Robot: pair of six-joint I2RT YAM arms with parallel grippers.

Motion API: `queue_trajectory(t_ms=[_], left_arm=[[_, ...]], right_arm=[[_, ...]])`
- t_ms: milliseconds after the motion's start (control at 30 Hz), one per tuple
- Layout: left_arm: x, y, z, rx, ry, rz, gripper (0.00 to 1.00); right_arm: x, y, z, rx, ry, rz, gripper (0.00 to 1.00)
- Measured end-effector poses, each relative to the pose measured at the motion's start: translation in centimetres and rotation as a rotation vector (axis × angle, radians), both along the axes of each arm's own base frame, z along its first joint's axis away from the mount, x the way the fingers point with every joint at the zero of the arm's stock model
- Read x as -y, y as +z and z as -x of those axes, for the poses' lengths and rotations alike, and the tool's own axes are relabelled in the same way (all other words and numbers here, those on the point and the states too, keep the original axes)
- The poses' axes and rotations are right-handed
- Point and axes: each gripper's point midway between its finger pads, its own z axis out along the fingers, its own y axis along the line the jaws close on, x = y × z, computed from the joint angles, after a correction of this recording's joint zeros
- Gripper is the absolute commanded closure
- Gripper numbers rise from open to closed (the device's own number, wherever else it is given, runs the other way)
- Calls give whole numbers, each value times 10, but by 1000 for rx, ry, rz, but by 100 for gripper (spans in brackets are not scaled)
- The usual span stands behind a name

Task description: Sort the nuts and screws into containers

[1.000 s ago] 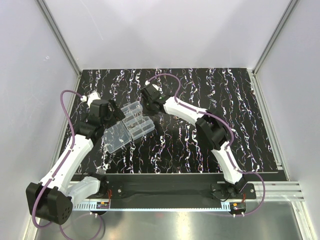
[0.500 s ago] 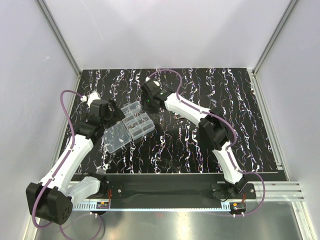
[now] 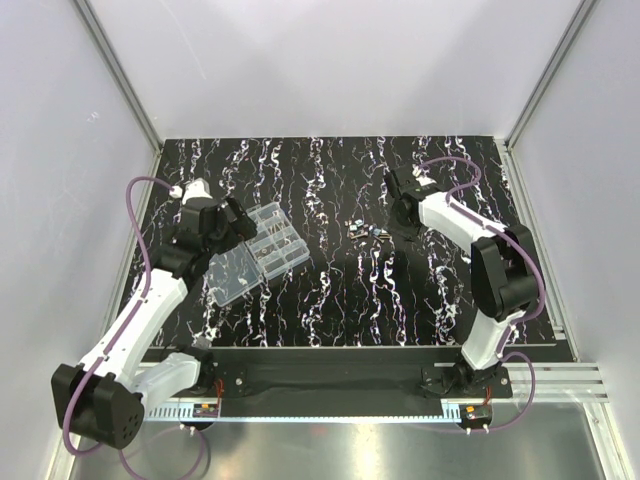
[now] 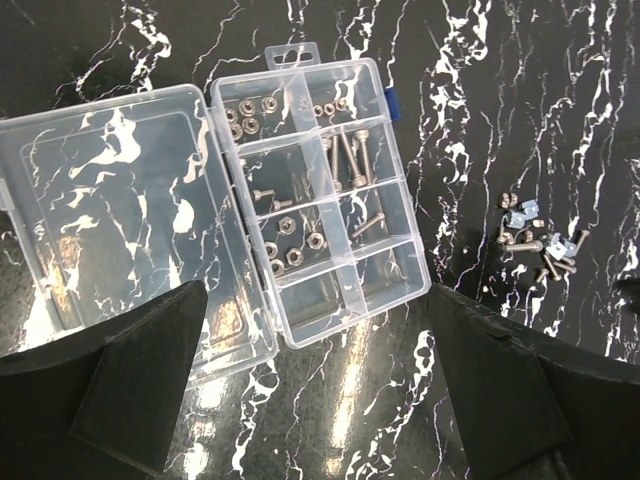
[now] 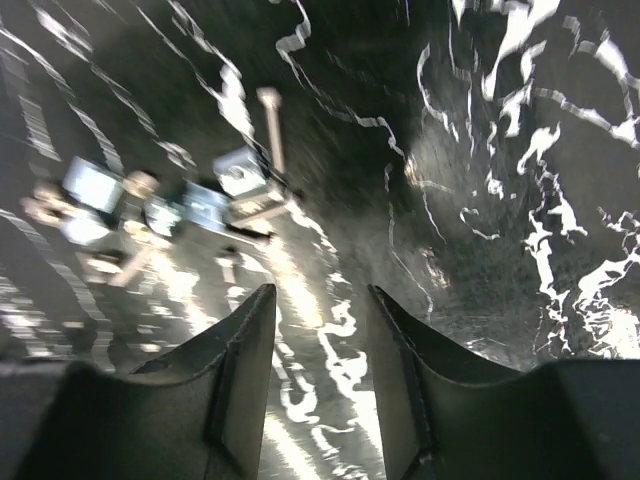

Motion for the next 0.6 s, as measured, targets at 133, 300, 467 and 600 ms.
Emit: queue_trajectory(t_ms=[133, 300, 467, 600], left_arm=[[2, -2, 0, -5, -13, 1, 1], [3, -9, -1, -31, -20, -6, 1], [3, -18, -2, -58, -22, -17, 1], [3, -18, -2, -59, -24, -20, 1]], right_arm=[[-3, -18, 6, -13, 108, 51, 57], [-14, -15, -14, 69, 278, 75, 59], [-24, -18, -25, 101, 411, 82, 62], [-27, -41, -21, 46, 496, 96, 65]])
